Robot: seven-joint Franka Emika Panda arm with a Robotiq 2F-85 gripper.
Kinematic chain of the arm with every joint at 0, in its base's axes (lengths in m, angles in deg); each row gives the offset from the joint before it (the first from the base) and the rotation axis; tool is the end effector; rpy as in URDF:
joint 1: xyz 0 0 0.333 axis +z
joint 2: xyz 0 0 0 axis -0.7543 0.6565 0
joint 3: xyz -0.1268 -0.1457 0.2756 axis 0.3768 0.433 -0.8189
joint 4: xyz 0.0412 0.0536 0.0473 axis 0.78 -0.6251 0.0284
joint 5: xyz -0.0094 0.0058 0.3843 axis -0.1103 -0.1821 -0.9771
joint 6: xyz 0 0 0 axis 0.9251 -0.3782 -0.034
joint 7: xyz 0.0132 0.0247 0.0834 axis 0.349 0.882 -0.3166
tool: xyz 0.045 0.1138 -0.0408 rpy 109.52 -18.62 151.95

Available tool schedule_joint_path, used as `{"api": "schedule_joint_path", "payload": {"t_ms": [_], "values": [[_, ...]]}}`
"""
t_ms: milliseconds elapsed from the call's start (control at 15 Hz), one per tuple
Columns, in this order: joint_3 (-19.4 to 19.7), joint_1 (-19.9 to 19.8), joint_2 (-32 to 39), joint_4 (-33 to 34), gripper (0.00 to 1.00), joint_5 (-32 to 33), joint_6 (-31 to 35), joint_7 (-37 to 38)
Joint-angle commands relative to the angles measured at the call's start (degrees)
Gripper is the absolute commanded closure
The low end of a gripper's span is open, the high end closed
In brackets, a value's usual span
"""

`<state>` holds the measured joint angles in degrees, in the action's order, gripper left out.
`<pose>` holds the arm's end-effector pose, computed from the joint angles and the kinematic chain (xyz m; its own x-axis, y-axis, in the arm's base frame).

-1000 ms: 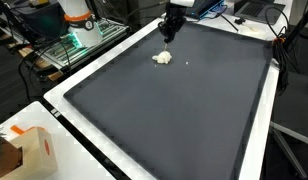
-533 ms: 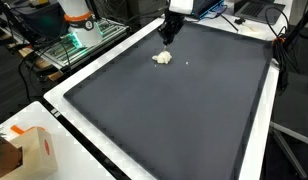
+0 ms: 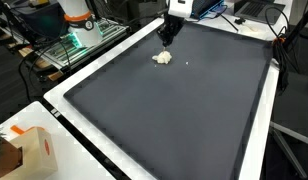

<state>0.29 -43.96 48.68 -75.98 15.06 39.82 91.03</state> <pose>0.5279 0.0718 0.2776 0.9502 -0.2117 -0.2287 -0.2072 -0.9773 0.0435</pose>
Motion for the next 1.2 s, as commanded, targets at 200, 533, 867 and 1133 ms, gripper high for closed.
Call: {"api": "schedule_joint_path", "payload": {"t_ms": [200, 533, 867, 1133], "values": [[0.5, -0.1, 1.3, 0.0, 0.97, 0.1, 0.8, -1.1], [0.3, -0.2, 2.3, 0.1, 0.97, -0.5, 1.7, -2.1], [0.5, -0.3, 3.7, 0.5, 0.97, -0.6, 2.0, -2.7], [0.6, -0.6, 4.4, 0.3, 0.97, -0.7, 2.2, -3.3]]}}
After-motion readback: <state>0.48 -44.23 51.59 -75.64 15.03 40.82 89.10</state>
